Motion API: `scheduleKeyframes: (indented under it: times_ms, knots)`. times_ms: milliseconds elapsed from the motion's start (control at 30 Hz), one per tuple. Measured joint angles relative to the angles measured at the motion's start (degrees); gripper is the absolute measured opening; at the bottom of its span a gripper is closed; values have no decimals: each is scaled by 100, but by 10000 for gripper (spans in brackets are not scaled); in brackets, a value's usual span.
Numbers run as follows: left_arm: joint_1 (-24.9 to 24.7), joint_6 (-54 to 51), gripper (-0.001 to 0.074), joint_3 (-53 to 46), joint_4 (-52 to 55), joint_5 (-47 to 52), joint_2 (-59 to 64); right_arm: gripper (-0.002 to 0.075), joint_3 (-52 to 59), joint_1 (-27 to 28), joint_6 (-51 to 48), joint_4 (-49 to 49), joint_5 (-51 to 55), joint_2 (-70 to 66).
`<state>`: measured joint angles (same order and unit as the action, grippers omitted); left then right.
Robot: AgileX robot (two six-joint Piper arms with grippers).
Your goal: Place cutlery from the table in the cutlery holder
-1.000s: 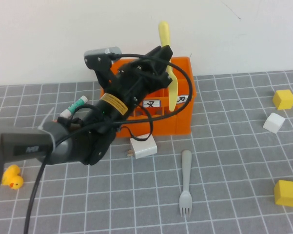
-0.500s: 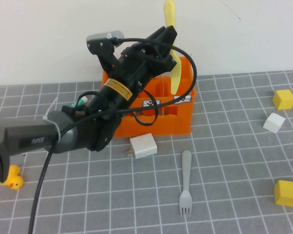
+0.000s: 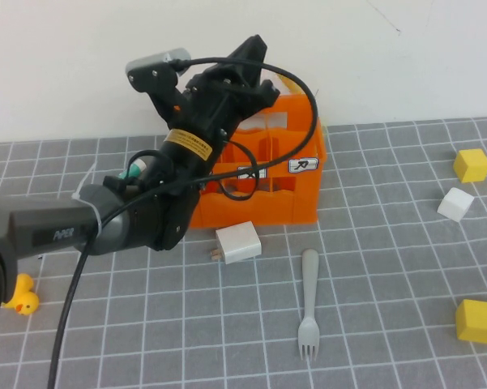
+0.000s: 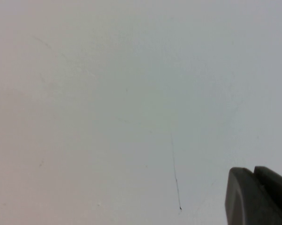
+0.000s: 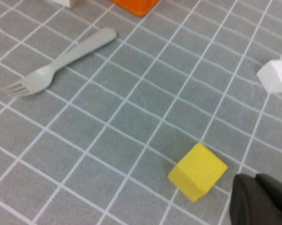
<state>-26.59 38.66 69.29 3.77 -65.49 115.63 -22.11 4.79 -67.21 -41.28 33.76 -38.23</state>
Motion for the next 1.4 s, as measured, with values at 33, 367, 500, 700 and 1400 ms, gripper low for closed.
scheduleKeyframes:
  times_ms: [33,367,500,700,1400]
  knots:
    - [0,-13,2,0,56,0,-3,-3,31,0,0,0,-15,0]
    - [0,-227,0,0,1268,13,-226,-3,107,0,0,0,-239,0]
    - [-10,-285,0,0,2355,111,-754,-3,107,0,-13,0,-254,0]
    - [-10,-341,0,0,3168,2676,-2167,-3,107,0,-554,-171,-227,0]
    - [1,-350,0,-2471,3481,6108,-6371,-3,107,0,-2879,-1608,1056,1199]
